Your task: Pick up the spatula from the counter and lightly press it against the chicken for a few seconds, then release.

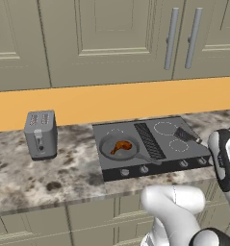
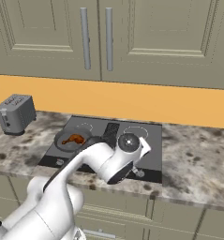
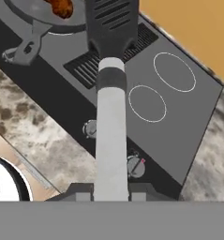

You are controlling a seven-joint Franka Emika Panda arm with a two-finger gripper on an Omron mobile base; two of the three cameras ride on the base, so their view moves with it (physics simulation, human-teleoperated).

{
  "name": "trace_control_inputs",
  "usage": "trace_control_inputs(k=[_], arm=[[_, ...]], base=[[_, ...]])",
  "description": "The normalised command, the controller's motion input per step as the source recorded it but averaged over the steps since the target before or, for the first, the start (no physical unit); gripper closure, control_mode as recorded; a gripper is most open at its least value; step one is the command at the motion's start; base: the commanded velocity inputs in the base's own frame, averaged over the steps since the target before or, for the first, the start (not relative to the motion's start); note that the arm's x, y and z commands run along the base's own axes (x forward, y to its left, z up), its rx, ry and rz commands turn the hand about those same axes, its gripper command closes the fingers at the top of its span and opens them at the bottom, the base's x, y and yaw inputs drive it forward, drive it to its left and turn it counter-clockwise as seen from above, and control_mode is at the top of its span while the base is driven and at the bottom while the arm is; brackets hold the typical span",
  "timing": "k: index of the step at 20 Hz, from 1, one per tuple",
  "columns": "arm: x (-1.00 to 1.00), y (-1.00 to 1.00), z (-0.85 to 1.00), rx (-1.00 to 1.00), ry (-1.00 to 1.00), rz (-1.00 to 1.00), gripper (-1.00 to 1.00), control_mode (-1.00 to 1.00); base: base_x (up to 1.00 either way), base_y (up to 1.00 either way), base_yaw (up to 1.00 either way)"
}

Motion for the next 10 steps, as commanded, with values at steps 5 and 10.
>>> trace_control_inputs(k=[5, 10], arm=[[0.15, 0.31, 0.2, -0.09, 0.09, 0.17, 1.0, -1.0], [0.12, 0.29, 0.11, -0.05, 0.06, 0.17, 1.0, -1.0]], base=[[0.0, 0.0, 0.0], [0.0, 0.0, 0.0]])
